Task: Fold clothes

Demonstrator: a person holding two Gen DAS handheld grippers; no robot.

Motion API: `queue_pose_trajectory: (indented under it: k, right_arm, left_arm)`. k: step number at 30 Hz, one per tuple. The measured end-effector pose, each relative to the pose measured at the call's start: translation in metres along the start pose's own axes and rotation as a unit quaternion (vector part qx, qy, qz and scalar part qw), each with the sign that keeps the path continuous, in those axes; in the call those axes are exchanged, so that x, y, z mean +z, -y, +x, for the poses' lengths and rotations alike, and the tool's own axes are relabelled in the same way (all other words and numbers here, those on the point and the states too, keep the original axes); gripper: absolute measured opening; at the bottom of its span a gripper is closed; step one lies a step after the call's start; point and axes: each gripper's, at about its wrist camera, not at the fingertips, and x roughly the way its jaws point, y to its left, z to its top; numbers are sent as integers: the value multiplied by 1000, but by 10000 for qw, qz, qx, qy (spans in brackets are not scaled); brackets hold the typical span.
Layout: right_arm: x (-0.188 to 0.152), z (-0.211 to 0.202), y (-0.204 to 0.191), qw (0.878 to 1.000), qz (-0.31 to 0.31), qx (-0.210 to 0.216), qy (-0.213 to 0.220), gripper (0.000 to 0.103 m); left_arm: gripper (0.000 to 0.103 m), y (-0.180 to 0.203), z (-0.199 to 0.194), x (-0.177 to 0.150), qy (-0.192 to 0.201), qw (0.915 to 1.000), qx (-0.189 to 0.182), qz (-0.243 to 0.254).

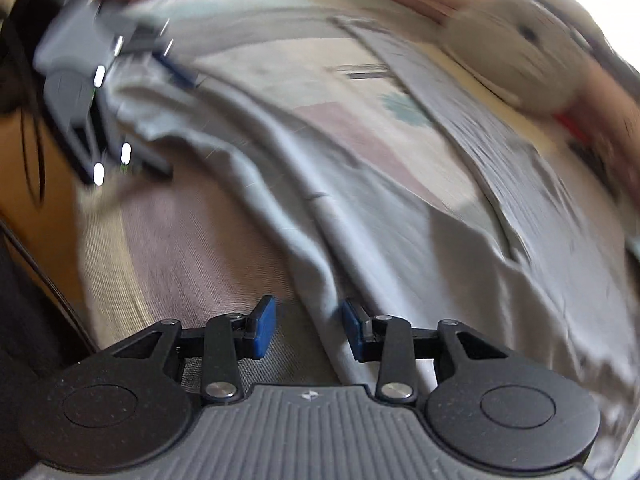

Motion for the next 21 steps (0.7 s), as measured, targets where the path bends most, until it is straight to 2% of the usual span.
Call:
queue_pose_trajectory:
  k: [2,8,12,15,20,21]
  right_arm:
    - [3,3,-7,9994,-314,-112,20,42]
    - [12,6,-6,9993,-331,-144,50,43]
    - [11,7,-5,9996,-230,-150,53,45]
    - [7,6,-3,9998,-110,-140,69,46]
    - [0,4,-1,9999,42,-76,124,46]
    - [-1,3,0,9999,66,-48,140,46]
  left_arm:
    - [102,4,-1,0,84,9993,243,287]
    - [101,17,-3,2,333,9882,967,1144]
    - [79,40,1,2,636,9693,1183,2058]
    - [63,44,0,-4,622,9673,1178,2160]
    - [54,46,-4,-14,436,9670,1310,2140]
    - [48,50,-3,-14,411,9657,1320,2198]
